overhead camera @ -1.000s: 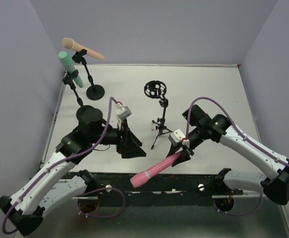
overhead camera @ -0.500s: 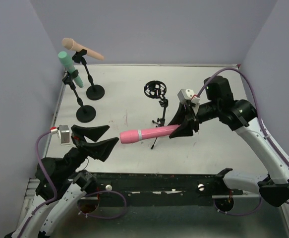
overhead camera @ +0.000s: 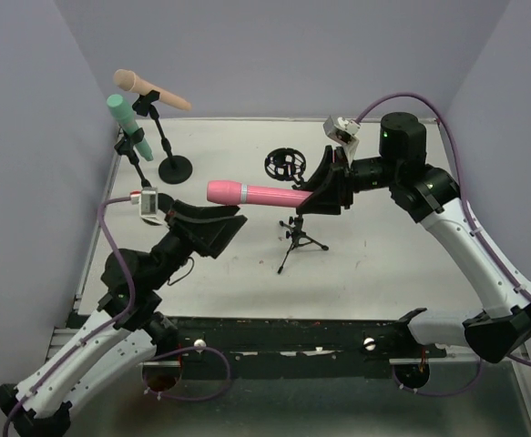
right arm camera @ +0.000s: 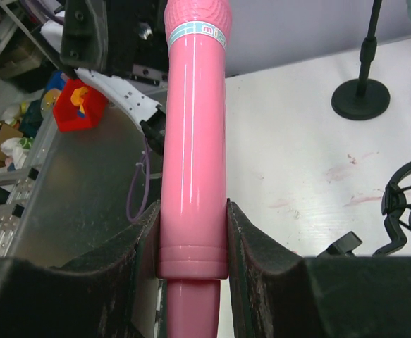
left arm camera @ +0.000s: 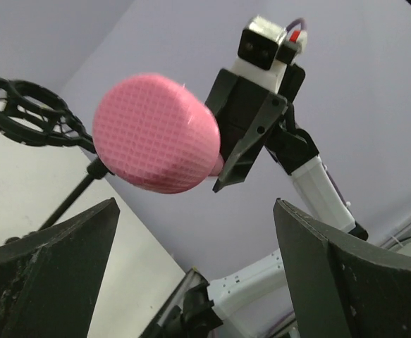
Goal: Attach the microphones to the stand
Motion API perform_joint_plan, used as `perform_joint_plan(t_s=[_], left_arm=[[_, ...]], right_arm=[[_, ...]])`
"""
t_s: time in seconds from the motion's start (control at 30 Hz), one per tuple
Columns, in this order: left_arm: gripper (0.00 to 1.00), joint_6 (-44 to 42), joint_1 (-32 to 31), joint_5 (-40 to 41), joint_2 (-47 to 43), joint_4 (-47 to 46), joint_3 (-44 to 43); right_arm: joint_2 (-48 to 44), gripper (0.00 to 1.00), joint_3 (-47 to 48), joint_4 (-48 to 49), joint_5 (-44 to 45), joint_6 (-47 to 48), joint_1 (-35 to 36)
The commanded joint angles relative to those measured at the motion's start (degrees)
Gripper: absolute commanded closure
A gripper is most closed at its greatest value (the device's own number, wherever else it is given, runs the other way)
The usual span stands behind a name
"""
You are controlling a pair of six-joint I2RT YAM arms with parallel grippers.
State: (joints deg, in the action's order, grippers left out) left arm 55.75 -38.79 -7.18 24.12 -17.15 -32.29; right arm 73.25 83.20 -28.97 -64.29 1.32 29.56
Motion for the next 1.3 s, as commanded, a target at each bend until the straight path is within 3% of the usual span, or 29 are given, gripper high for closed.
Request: perform_joint_plan(t_s=[0.0, 0.13, 0.23, 0.33, 0.53, 0.77, 0.87, 1.03, 1.1, 1.27], left_arm=[[0.02, -0.89, -7.78, 6.63, 7.25, -10.45, -3.03], [0.04, -2.04, -11.66, 18.58, 12.08, -17.19, -1.90], [0.08, -2.66, -12.89, 22.29, 16.82, -23.79, -2.07], [0.14, -3.10, -13.51, 22.91, 20.34, -27.58, -3.65], [0.35, -3.28, -13.77, 24.84, 21.67, -23.73, -6.29], [0.38, -2.05, -13.86, 23.44, 21.58, -22.84, -6.55], [0.53, -1.87, -13.86, 23.61, 21.76, -23.20, -6.55], [0.55, -2.75, -13.86, 23.35, 21.94, -23.54, -6.73], [0.70, -3.45, -13.86, 23.35, 22.02, -22.94, -7.17], [0.95, -7.05, -13.77, 22.83, 21.67, -20.21, -8.92]], right_arm=[[0.57, 0.76, 0.12, 9.19, -2.86, -8.62, -0.12], [0.58, 0.76, -2.07, 12.00, -3.03, -10.81, -0.03], [0.57, 0.76, -3.22, 13.33, -2.42, -12.13, -0.12], [0.40, 0.76, -3.83, 13.59, -1.98, -12.13, -0.03], [-0.04, 0.75, -4.01, 13.68, -1.28, -11.96, -0.12], [0.75, 0.75, -4.27, 14.73, 1.80, -13.36, -0.12], [0.75, 0.75, -4.71, 15.79, 1.89, -14.33, -0.12], [0.58, 0.75, -5.76, 16.57, 1.81, -14.77, -0.12], [0.57, 0.75, -6.55, 17.63, 1.02, -15.65, -0.12], [0.31, 0.70, -8.05, 19.04, -0.22, -16.26, -0.12]])
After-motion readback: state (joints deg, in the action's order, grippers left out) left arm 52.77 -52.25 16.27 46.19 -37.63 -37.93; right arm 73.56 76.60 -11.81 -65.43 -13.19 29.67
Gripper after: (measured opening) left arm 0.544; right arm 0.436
